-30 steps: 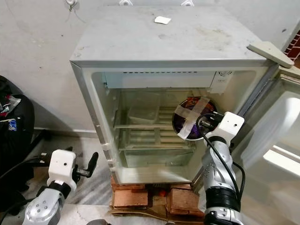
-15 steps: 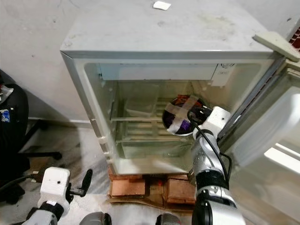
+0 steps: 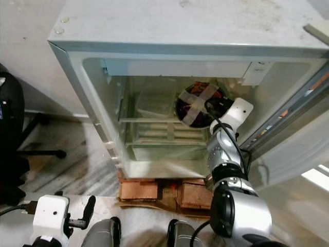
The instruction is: Restocking fridge
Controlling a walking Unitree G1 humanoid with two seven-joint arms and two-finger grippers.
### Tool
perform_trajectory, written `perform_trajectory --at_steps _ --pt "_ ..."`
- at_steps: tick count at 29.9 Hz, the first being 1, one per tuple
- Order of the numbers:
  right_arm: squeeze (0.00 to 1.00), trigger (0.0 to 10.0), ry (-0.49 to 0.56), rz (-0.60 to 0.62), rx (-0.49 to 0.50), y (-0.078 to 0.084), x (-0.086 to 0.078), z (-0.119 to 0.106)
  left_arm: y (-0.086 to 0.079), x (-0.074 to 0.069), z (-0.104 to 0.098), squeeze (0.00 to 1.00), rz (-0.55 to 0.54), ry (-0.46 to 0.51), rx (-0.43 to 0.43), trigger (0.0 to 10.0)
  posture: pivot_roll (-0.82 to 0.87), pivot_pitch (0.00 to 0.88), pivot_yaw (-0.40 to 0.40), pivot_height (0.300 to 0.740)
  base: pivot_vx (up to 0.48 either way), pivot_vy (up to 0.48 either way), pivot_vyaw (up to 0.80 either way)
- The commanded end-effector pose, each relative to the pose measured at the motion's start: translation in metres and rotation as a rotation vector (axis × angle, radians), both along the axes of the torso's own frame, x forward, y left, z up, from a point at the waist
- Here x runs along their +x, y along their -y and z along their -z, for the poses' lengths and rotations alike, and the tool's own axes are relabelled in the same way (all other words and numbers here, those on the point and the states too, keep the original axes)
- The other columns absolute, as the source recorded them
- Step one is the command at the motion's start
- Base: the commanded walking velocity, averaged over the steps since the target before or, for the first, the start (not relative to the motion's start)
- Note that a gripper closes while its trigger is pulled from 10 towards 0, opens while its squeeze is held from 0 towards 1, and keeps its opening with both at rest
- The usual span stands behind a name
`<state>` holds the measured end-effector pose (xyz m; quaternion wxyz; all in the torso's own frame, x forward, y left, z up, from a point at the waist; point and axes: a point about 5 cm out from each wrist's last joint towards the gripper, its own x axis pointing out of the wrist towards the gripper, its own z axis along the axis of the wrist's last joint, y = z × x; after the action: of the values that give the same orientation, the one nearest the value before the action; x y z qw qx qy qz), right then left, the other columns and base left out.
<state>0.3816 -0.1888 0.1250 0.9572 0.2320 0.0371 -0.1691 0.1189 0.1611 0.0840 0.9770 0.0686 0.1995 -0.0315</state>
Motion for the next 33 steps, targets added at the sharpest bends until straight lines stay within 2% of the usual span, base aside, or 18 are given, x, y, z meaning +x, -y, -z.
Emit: perform_trajectory --at_steps 1,4,9,10,12,17,21,25,30,33 --pt "0.0 10.0 -0.052 0.003 0.062 -0.008 -0.003 0.012 0.001 -0.006 -0.001 0.0 -0.002 -0.022 0.004 10.0 0.33 0.325 -0.053 0.74 0.0 0.0 0.0" --pt "0.0 10.0 -0.017 0.0 0.125 -0.016 0.006 -0.002 0.0 -0.007 -0.001 0.0 -0.005 -0.028 0.005 10.0 0.34 0.326 -0.053 0.74 0.0 0.0 0.0" --pt "0.0 10.0 0.026 0.004 0.167 -0.02 0.012 -0.015 0.0 -0.007 -0.002 0.0 -0.016 -0.031 0.01 10.0 0.35 0.333 -0.061 0.74 0.0 0.0 0.0" --pt "1.0 10.0 0.041 0.01 0.181 -0.02 0.014 -0.02 0.0 -0.007 -0.002 0.0 -0.027 -0.036 0.012 10.0 0.36 0.336 -0.066 0.74 0.0 0.0 0.0" --pt "1.0 10.0 0.096 0.004 0.181 -0.024 0.02 -0.038 0.002 -0.01 0.0 0.0 -0.045 -0.049 0.002 10.0 0.35 0.333 -0.077 0.74 0.0 0.0 0.0" --pt "1.0 10.0 0.112 0.0 0.174 -0.027 0.024 -0.047 0.005 -0.01 0.002 0.0 -0.046 -0.053 -0.003 10.0 0.35 0.331 -0.082 0.74 0.0 0.0 0.0" --pt "1.0 10.0 0.133 0.011 0.133 -0.02 0.025 -0.054 0.005 -0.004 0.002 0.0 -0.056 -0.045 0.001 10.0 0.35 0.321 -0.086 0.74 0.0 0.0 0.0" --pt "1.0 10.0 0.144 0.012 0.13 -0.017 0.025 -0.056 0.004 -0.001 0.002 0.0 -0.063 -0.043 0.005 10.0 0.34 0.312 -0.086 0.74 0.0 0.0 0.0" --pt "1.0 10.0 0.147 -0.038 -0.012 -0.016 0.025 -0.057 0.003 0.006 0.003 0.0 -0.071 -0.032 0.016 10.0 0.33 0.297 -0.089 0.74 0.0 0.0 0.0" --pt "1.0 10.0 0.143 -0.079 -0.009 -0.017 0.023 -0.048 0.004 0.014 0.002 0.0 -0.069 -0.012 0.016 10.0 0.32 0.279 -0.094 0.74 0.0 0.0 0.0"
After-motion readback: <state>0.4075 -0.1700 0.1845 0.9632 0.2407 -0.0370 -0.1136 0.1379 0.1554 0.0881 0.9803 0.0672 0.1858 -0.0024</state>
